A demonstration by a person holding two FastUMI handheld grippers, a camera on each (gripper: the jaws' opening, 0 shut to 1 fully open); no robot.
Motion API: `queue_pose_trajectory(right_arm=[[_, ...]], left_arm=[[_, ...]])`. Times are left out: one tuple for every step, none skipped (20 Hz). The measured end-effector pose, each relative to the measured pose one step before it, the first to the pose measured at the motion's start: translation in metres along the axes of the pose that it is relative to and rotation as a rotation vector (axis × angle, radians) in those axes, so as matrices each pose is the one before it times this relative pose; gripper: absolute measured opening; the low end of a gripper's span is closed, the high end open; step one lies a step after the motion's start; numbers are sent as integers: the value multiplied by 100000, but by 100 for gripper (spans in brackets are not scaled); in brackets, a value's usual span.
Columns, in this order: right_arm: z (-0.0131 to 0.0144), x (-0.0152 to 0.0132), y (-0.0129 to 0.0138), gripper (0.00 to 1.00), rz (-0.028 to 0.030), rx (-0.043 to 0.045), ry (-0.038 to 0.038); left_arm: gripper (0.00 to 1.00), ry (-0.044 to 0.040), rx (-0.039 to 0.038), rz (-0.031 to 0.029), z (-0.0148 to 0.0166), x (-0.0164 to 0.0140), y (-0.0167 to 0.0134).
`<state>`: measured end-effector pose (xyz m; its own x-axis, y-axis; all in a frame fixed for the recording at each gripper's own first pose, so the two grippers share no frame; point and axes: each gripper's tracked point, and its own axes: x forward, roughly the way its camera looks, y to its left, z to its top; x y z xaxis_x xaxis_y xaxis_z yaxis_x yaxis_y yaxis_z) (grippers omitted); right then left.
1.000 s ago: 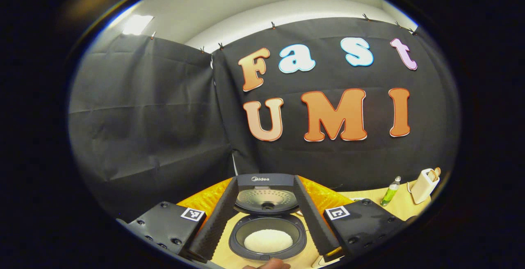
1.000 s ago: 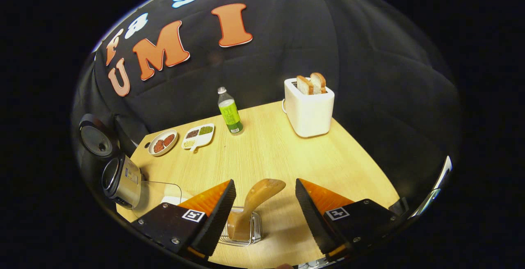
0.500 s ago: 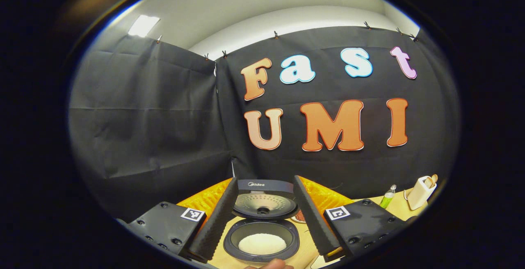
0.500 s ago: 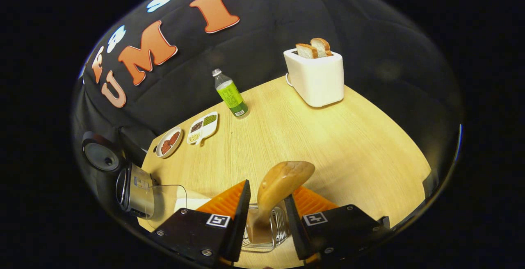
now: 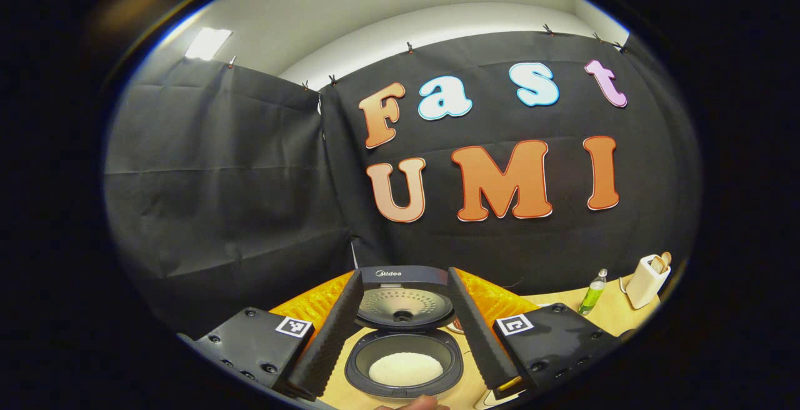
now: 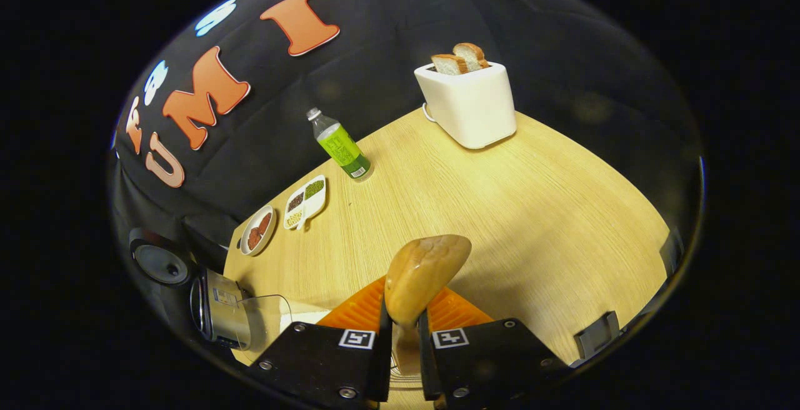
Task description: Close the left gripper, press the button to open the rice cooker; take a wooden spoon from the chopstick holder with the right hand, scoop a spoonful of rice and pour it into the rice cooker, then put the wooden spoon back into the chopstick holder.
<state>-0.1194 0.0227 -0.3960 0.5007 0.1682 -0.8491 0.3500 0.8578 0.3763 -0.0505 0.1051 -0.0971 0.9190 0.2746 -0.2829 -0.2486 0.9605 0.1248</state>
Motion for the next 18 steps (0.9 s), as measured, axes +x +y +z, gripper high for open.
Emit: queue_pose_trajectory(right_arm=[[127, -567, 265, 19, 1173, -315, -2452], [186, -365, 248, 19, 1043, -1111, -2991], [19, -468, 346, 15, 1543, -1635, -2975], [-108, -661, 149, 19, 1546, -1544, -3133], [69, -425, 230, 19, 946, -1405, -2837], [-305, -203, -130, 19, 144, -1479, -1674], [-343, -287, -204, 19, -816, -1179, -463], [-686, 123, -229, 19, -741, -215, 1250], [-297, -335, 17, 19, -572, 412, 1254], [-162, 420, -35, 17, -747, 1667, 1232], [240, -45, -158, 15, -952, -134, 831], [672, -166, 128, 14, -643, 146, -95], [790, -268, 346, 13, 249, -250, -377], [1076, -642, 367, 13, 476, -271, -1531], [1227, -621, 398, 13, -246, -593, -1711], [1249, -651, 234, 13, -159, -512, -2443], [1564, -663, 523, 13, 418, 226, -3290], [1280, -718, 928, 13, 1782, 67, -2846]], left_arm=[[92, 371, -386, -500, -281, 7, -107], [89, 209, -640, -515, -156, 195, -181], [87, 354, -733, -1470, -295, 88, -217], [87, 200, -587, -740, -246, 83, -238], [87, -384, -355, -591, -165, 176, -115], [87, -1111, -65, -305, 102, 140, -90], [87, -891, 358, 237, -96, 170, 86], [88, 268, 697, -265, -229, 226, -114], [89, 22, 263, -276, -171, 127, -287], [90, -196, -222, -948, 143, 198, -246], [91, -362, -146, -401, 91, 203, -140], [92, -487, 17, -412, 222, 167, -83], [96, -286, 227, -623, -67, 89, -36], [93, -427, 190, -380, 147, 130, 75], [90, -731, 181, -402, 220, 141, 84], [87, -651, 178, 120, 17, 104, 152], [87, -777, 157, 149, 69, 17, 455], [92, -722, 142, 652, -2, 142, 476]])
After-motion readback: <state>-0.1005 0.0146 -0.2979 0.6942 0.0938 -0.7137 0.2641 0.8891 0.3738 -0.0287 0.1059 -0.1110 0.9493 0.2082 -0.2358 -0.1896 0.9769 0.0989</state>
